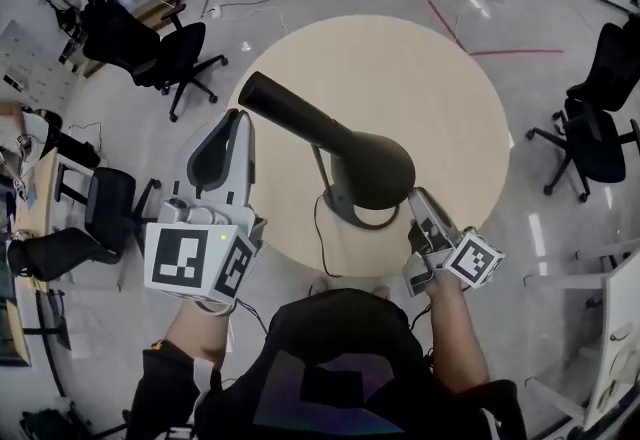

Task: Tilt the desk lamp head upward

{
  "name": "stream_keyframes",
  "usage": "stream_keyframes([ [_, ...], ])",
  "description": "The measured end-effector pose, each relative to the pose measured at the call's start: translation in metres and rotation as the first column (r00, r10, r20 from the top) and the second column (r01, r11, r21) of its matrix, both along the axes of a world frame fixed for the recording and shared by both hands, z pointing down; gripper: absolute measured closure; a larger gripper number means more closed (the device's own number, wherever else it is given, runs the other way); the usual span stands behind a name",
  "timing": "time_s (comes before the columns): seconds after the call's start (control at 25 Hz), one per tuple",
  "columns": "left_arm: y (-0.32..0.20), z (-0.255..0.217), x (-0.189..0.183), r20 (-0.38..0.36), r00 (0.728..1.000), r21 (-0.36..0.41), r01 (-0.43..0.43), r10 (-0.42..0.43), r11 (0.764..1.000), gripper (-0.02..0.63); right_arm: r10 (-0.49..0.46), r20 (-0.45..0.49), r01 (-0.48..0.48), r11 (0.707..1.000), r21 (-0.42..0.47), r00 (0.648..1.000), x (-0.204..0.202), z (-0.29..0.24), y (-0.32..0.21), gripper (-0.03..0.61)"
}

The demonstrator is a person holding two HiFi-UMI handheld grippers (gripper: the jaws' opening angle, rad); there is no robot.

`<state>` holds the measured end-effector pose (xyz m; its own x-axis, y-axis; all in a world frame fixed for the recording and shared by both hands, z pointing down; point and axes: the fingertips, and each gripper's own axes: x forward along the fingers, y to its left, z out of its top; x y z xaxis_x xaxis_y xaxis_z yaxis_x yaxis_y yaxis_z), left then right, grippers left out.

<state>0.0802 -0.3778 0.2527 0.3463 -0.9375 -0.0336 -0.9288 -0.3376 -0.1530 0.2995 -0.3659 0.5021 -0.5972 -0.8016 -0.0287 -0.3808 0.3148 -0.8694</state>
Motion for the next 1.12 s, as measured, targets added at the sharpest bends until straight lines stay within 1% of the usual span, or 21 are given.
stream_keyframes([
  [0.12,-0.005,-0.026,-0.003,0.034,0.999,0.050,0.023,-0.025,0.998,0.551,-0.031,0.089,0.030,0.999,0.012,0.996,-0.008,-0.004,-0.005,0.483],
  [0.2,-0.009,-0.037,0.001,0.059,0.998,0.060,0.017,-0.021,0.998,0.540,-0.046,0.141,0.045,0.999,0.016,0.989,-0.010,-0.006,-0.008,0.483],
  [0.36,-0.024,-0.039,0.016,0.107,0.994,0.035,-0.002,-0.002,0.999,0.520,-0.080,0.234,0.075,0.997,0.029,0.969,-0.011,-0.008,-0.011,0.483],
  [0.48,-0.039,-0.034,0.029,0.137,0.991,0.009,0.003,-0.004,1.000,0.518,-0.126,0.297,0.114,0.992,0.057,0.946,-0.010,-0.011,-0.016,0.483],
  [0.56,-0.046,-0.030,0.032,0.148,0.989,-0.010,0.008,-0.006,1.000,0.518,-0.145,0.328,0.129,0.989,0.069,0.934,-0.012,-0.013,-0.016,0.483],
  [0.68,-0.051,-0.026,0.031,0.147,0.989,-0.031,0.007,-0.003,1.000,0.520,-0.146,0.342,0.130,0.989,0.071,0.928,-0.012,-0.015,-0.015,0.483],
  [0.92,-0.053,-0.022,0.028,0.135,0.991,-0.037,-0.012,0.017,0.999,0.523,-0.133,0.340,0.119,0.991,0.062,0.931,-0.009,-0.016,-0.015,0.485],
  [1.04,-0.054,-0.021,0.019,0.123,0.992,-0.040,-0.020,0.025,0.999,0.528,-0.121,0.331,0.103,0.992,0.072,0.936,-0.007,-0.023,-0.013,0.485],
  [1.12,-0.055,-0.020,0.010,0.101,0.994,-0.041,-0.025,0.029,0.999,0.529,-0.112,0.317,0.091,0.993,0.079,0.942,-0.007,-0.029,-0.013,0.486],
])
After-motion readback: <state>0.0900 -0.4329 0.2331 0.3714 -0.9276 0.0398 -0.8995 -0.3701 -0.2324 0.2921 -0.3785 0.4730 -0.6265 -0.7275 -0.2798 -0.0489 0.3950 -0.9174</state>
